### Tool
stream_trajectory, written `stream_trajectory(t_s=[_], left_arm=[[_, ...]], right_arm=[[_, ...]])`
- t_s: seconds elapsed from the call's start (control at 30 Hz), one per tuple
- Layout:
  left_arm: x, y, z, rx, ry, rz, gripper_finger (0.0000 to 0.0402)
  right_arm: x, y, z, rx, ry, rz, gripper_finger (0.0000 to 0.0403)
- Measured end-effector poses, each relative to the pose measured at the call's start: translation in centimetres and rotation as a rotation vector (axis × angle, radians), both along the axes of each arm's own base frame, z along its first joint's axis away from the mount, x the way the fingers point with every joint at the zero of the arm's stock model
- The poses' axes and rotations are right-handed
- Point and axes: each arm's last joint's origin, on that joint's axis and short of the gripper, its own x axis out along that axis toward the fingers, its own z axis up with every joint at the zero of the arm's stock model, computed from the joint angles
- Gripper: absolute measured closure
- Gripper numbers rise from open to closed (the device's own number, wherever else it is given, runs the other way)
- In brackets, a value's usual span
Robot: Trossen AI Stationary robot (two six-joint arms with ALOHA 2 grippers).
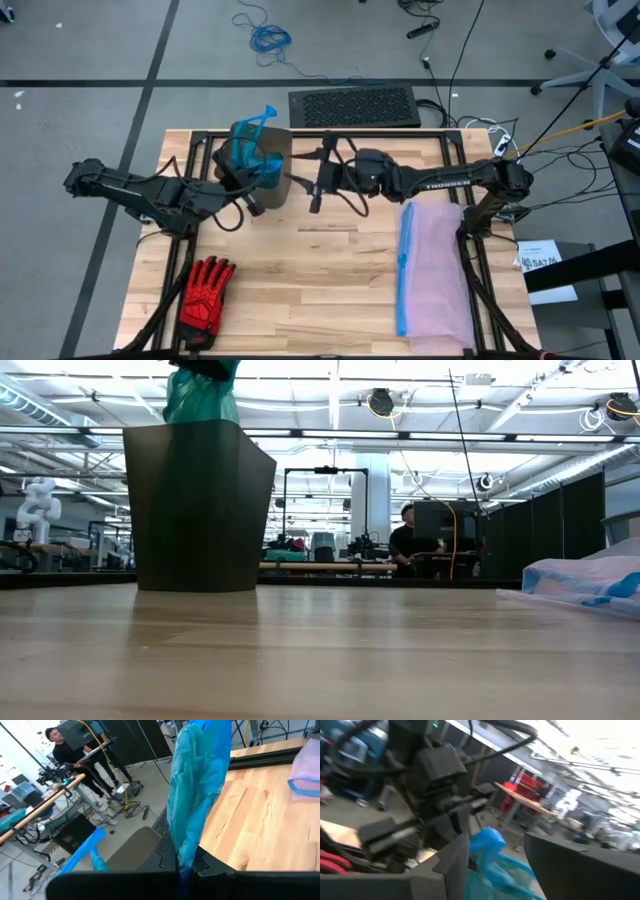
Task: Place trash/remove bag and relplace
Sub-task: Remove the trash bag from the trash bin
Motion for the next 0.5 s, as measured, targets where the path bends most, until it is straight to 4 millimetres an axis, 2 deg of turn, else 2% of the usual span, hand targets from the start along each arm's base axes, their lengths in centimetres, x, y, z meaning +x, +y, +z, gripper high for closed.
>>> stream_trajectory(t_s=[0.33, 0.5], left_arm=[[0.15, -0.1, 0.18, -0.015, -0.02, -0.033, 0.0402], [0.2, -0.11, 0.3, -0.012, -0.03, -0.035, 0.0402]], right_arm=[[0.22, -0.77, -0.08, 0.067, -0.036, 0.089, 0.0307], [0.2, -0.72, -0.01, 0.069, -0.043, 0.093, 0.032]])
